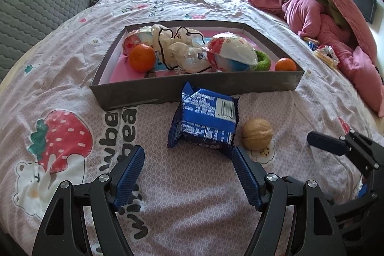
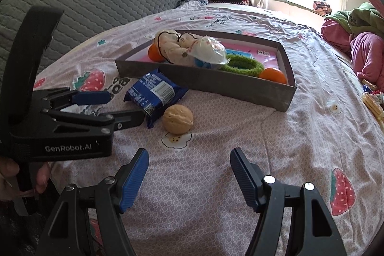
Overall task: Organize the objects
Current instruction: 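Move the left tool toward the blue snack packet while the right tool approaches the walnut, then grasp the blue snack packet with the left tool while the right tool grasps the walnut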
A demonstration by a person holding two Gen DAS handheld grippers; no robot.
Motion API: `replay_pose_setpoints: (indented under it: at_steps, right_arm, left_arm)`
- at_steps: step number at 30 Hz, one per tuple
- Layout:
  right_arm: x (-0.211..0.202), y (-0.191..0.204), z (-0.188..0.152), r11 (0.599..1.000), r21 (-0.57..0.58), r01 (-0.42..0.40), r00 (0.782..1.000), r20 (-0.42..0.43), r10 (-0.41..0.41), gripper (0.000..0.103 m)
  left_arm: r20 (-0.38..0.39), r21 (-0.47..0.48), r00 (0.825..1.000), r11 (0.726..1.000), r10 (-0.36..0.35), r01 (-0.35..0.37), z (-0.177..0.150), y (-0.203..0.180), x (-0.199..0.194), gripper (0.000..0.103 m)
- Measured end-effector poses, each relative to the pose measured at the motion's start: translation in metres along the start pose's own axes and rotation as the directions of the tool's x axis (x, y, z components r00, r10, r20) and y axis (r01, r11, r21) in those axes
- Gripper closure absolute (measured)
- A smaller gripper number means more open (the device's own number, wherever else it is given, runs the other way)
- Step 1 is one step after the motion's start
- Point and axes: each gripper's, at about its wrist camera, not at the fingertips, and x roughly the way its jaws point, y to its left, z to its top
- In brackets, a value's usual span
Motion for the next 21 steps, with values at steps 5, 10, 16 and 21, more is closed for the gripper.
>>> replay_pose_setpoints:
  at_steps: [5, 10, 16, 21]
  right_arm:
    - [0.005, 0.002, 0.000, 1.000, -0.014, 0.016, 1.000, -0.010, -0.017, 0.033]
    - [0.011, 0.003, 0.000, 0.999, -0.026, 0.031, 0.999, -0.021, -0.031, 0.033]
    - [0.013, 0.004, 0.000, 0.999, -0.030, 0.033, 0.999, -0.025, -0.033, 0.033]
    - [0.015, 0.005, 0.001, 0.999, -0.031, 0.035, 0.999, -0.024, -0.036, 0.033]
  left_arm:
    - [0.008, 0.003, 1.000, 1.000, -0.009, 0.009, 0.007, -0.003, 0.002, 0.026]
    - [0.009, 0.007, 1.000, 1.000, -0.009, 0.009, 0.011, -0.007, 0.007, 0.026]
    - [0.000, 0.014, 1.000, 1.000, -0.012, 0.012, 0.014, -0.009, 0.016, 0.026]
    - [-0.004, 0.005, 1.000, 1.000, -0.006, 0.006, 0.017, -0.006, 0.021, 0.026]
